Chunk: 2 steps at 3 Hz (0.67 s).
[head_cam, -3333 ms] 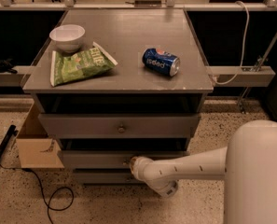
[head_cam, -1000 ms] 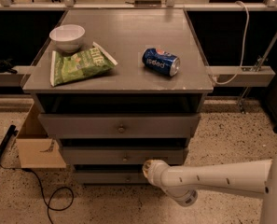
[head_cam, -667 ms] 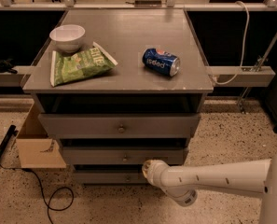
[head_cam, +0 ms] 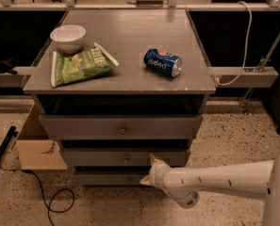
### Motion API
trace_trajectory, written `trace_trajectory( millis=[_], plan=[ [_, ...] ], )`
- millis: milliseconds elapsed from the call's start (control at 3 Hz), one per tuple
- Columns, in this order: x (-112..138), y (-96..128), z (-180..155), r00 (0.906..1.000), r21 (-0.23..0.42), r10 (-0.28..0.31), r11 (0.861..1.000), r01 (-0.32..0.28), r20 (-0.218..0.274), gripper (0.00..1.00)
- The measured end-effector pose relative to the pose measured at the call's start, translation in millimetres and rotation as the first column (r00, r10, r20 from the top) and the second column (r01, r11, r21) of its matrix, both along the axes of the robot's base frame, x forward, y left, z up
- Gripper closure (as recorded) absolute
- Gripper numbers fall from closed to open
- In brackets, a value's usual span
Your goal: Close middle drawer
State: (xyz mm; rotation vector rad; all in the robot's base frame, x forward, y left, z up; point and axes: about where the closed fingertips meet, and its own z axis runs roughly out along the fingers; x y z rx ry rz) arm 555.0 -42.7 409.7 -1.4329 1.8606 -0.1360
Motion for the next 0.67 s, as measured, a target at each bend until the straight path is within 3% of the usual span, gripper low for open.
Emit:
trace_trajectory(
  millis=[667],
  plan=[
    [0.0,0.1,0.0,1.0000,0.000,0.000,1.000,0.000,0.000,0.00]
  ],
)
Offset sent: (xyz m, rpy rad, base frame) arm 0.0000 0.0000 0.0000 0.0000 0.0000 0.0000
